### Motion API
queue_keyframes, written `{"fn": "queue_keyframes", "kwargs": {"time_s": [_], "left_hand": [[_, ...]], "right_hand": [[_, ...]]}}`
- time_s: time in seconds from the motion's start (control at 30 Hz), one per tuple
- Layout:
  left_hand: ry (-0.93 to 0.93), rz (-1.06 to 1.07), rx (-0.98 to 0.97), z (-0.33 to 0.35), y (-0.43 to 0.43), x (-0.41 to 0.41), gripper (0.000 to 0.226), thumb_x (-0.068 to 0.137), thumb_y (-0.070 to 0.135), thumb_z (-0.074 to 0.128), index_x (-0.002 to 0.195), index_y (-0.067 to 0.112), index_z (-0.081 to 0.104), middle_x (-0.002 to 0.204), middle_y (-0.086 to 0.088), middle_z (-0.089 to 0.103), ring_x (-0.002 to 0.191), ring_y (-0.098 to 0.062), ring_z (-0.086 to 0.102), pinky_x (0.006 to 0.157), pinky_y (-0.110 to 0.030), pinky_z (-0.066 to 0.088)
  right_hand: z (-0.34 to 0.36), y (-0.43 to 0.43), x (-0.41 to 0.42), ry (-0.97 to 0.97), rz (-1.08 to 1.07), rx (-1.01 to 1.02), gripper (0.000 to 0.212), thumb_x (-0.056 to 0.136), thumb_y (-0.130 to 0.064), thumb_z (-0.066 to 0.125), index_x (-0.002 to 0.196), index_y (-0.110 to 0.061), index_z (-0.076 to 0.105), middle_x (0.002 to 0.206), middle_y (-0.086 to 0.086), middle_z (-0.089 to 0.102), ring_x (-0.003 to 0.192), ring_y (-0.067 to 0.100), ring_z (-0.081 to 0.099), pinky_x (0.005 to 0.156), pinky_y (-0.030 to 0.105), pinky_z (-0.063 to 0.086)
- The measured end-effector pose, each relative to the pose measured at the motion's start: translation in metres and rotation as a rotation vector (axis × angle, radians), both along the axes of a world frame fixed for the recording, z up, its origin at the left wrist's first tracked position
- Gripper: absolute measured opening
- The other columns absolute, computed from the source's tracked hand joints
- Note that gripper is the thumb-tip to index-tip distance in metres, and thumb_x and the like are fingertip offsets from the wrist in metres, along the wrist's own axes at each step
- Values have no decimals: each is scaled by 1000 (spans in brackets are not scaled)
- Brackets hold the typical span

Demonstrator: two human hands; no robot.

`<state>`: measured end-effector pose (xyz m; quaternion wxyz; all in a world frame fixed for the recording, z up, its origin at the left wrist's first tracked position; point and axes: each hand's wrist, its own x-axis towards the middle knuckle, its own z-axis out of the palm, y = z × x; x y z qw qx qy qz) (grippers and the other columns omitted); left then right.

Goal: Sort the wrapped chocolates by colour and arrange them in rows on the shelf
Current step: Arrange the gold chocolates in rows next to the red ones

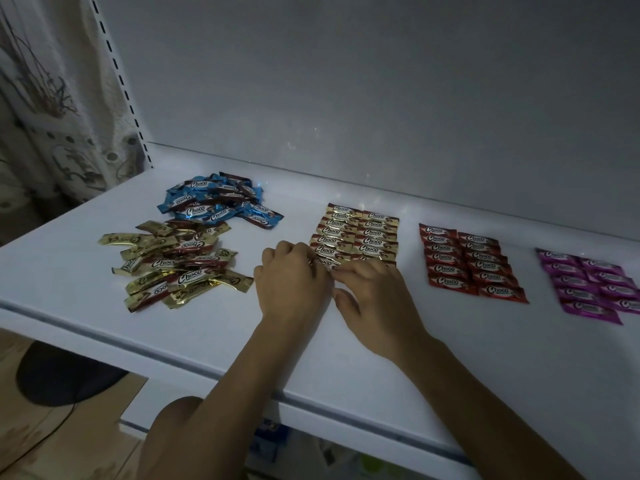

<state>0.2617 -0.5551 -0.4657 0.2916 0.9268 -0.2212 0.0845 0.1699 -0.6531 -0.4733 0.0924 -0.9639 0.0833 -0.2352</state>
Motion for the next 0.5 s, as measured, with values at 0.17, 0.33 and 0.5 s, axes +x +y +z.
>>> {"fn": "queue_keyframes", "kwargs": {"time_s": [0.17,0.33,0.5], "left_hand": [[50,-31,-68,4,5,0,32,92,33,51,117,18,63,116,-5,60,106,-24,50,86,-40,45],[-9,-188,-141,16,40,7,33,94,32,55,123,16,60,122,-6,59,105,-22,56,84,-39,50],[-235,-269,-51,22,92,26,34,92,36,47,110,15,67,110,-5,64,99,-25,56,79,-39,49]], "right_hand": [[2,0,-2,-6,4,40,31,85,-27,54,109,-15,69,107,0,67,99,22,60,80,38,47],[5,3,-2,-51,-8,63,39,86,-36,46,107,-13,70,108,2,66,99,25,60,79,36,42],[15,18,10,2,72,-11,42,89,-39,45,113,-13,68,111,3,65,105,26,58,85,35,41]]}}
